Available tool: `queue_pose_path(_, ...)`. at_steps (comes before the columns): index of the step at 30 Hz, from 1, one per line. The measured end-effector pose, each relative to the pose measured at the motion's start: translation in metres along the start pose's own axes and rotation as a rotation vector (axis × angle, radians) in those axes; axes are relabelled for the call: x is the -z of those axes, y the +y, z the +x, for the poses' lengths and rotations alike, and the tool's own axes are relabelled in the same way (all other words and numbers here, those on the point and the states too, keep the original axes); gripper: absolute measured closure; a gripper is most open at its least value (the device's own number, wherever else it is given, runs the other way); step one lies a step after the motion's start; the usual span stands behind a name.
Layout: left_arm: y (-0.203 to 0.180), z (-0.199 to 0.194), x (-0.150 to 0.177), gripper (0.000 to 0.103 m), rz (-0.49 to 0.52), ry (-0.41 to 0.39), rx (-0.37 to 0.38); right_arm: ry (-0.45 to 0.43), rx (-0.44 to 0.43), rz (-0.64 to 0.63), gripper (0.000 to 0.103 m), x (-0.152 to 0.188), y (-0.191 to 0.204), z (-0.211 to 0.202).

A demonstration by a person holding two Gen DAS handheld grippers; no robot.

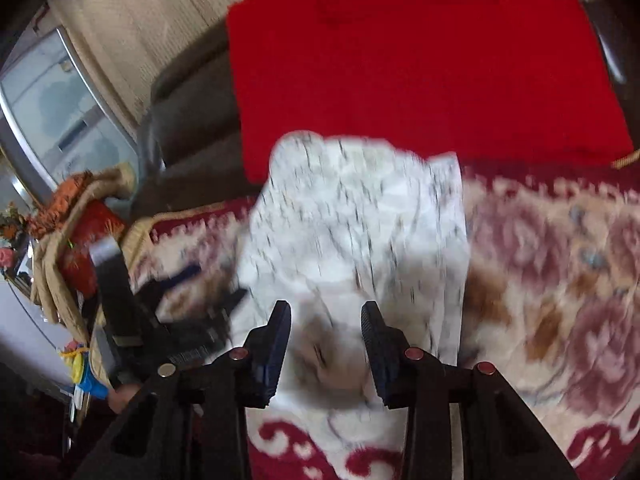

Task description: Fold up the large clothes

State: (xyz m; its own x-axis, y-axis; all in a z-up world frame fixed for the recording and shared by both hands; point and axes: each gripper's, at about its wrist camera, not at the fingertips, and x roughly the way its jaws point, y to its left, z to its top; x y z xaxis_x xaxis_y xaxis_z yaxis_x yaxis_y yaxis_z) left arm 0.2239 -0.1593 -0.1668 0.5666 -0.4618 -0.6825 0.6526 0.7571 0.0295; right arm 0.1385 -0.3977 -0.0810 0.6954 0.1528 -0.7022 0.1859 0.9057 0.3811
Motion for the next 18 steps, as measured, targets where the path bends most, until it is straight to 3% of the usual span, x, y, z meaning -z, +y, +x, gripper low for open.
queue_pose_path(4,0.0,0.0,0.0,0.006,-0.002,0.0,0.001,0.046,-0.015,0.037,0.063,-0.004,-0.004,0.029)
queue_pose_path(7,-0.002,0.002,0.0,0.006,0.0,0.006,0.0,0.132,0.008,0.095,0.064,0.012,-0.023,0.069)
queue_pose_path(8,-0.002,0.003,0.0,0.006,0.002,0.003,-0.002,0.121,-0.011,0.113,0.064,0.014,-0.029,0.072)
queue_pose_path(13,0.0,0.004,-0.001,0.006,-0.016,0.002,0.007,0.139,-0.021,0.104,0.065,0.001,-0.027,0.063)
queue_pose_path(18,-0.002,0.006,-0.003,0.006,-0.02,0.001,0.005,0.094,-0.019,0.103,0.064,-0.018,-0.027,0.053)
